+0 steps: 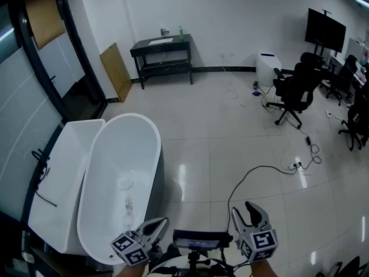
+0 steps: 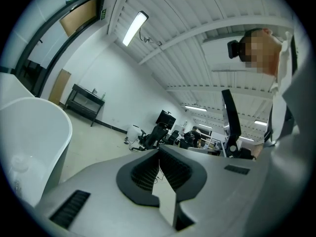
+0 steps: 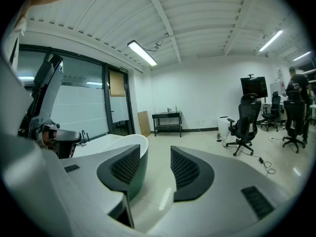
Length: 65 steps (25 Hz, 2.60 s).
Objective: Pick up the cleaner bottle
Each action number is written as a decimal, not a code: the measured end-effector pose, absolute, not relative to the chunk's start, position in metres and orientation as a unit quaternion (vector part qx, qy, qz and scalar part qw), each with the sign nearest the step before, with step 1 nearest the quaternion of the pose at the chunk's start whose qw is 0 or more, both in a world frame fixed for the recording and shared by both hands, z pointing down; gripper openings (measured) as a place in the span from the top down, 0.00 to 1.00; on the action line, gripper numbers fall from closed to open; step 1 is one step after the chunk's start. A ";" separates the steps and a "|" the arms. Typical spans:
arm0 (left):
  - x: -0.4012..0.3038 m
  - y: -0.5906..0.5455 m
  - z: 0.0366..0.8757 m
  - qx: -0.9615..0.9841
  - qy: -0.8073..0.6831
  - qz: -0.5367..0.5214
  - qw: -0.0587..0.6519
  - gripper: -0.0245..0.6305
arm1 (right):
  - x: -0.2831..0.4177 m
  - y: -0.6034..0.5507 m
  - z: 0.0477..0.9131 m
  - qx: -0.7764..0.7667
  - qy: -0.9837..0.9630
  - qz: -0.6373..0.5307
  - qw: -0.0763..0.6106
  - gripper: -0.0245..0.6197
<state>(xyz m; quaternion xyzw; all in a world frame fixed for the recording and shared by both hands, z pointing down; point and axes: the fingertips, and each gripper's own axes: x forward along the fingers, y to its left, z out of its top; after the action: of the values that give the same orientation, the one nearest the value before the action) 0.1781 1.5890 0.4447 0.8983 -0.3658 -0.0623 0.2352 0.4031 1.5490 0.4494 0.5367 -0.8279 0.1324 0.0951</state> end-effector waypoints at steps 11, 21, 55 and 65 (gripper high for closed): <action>0.162 1.571 0.445 0.897 -0.367 -0.063 0.240 0.96 | 0.392 1.534 0.453 0.550 -0.818 0.136 0.103 0.62; 0.138 1.508 0.450 0.906 -0.333 -0.074 0.250 0.96 | 0.364 1.490 0.449 0.564 -0.806 0.138 0.109 0.62; 0.062 1.386 0.466 0.917 -0.282 -0.050 0.276 0.96 | 0.269 1.368 0.450 0.579 -0.791 0.163 0.111 0.62; 0.081 1.335 0.463 0.912 -0.302 -0.051 0.274 0.96 | 0.282 1.298 0.456 0.558 -0.806 0.167 0.108 0.62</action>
<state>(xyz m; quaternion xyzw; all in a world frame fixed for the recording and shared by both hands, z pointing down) 0.0815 1.3348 0.4628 0.9116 -0.3023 -0.0506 0.2738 0.2821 1.2980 0.4558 0.5581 -0.8056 0.1667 0.1082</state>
